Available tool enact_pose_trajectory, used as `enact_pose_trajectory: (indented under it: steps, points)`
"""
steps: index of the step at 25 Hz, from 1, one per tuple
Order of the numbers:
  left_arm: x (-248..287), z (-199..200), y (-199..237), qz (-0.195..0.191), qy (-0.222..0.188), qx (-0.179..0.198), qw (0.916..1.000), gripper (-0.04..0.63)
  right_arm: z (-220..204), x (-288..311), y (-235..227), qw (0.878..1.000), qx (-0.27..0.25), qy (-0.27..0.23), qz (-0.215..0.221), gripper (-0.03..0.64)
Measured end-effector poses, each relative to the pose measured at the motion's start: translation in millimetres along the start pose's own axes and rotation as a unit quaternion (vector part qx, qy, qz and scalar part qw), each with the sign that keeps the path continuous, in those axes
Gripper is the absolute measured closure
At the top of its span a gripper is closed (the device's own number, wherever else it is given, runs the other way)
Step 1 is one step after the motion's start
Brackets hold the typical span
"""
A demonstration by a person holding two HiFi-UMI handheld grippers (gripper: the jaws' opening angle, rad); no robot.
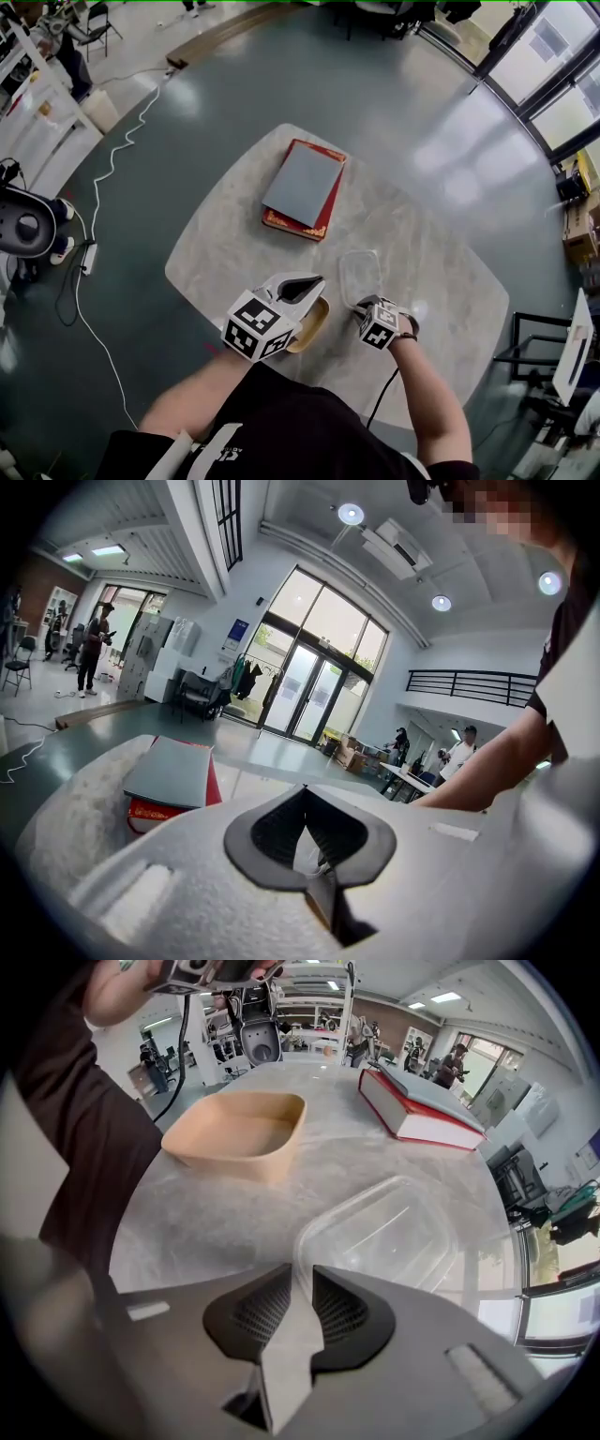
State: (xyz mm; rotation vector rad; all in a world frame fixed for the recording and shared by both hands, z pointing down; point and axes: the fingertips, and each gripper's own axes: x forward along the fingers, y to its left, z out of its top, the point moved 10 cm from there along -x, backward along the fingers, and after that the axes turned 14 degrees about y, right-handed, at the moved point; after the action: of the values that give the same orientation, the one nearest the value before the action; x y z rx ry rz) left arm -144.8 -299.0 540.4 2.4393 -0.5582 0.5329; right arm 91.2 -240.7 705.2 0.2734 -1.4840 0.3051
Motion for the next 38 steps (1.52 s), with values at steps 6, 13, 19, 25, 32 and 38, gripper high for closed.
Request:
enact_pose_trajectory:
  steps: [6, 13, 19, 25, 32, 38]
  points:
    - [1, 0, 9, -0.007, 0.003, -0.003, 1.0000, 0.591, 4, 9, 4, 0.998, -0.057, 0.036, -0.020, 0.574]
    - [13, 8, 15, -0.036, 0.007, -0.001, 0.9993, 0.591, 11, 11, 0, 0.997, -0.040, 0.060, -0.002, 0.580]
    - [14, 18, 12, -0.077, 0.015, 0.022, 0.9967, 0.592, 10, -4, 20, 0.998, -0.001, 0.016, -0.062, 0.600]
    - [19, 19, 0, -0.089, 0.030, 0.038, 0.9949, 0.591, -21, -41, 23, 0.983, 0.152, -0.083, -0.067, 0.600]
    - [22, 26, -43, -0.070, 0.027, 0.060, 0.9954, 0.591, -85, -92, 36, 0.933, 0.281, -0.215, -0.068, 0.600]
    - [14, 40, -85, -0.041, -0.001, 0.063, 0.9972, 0.591, -132, -149, 71, 0.893, 0.304, -0.322, -0.085, 0.598]
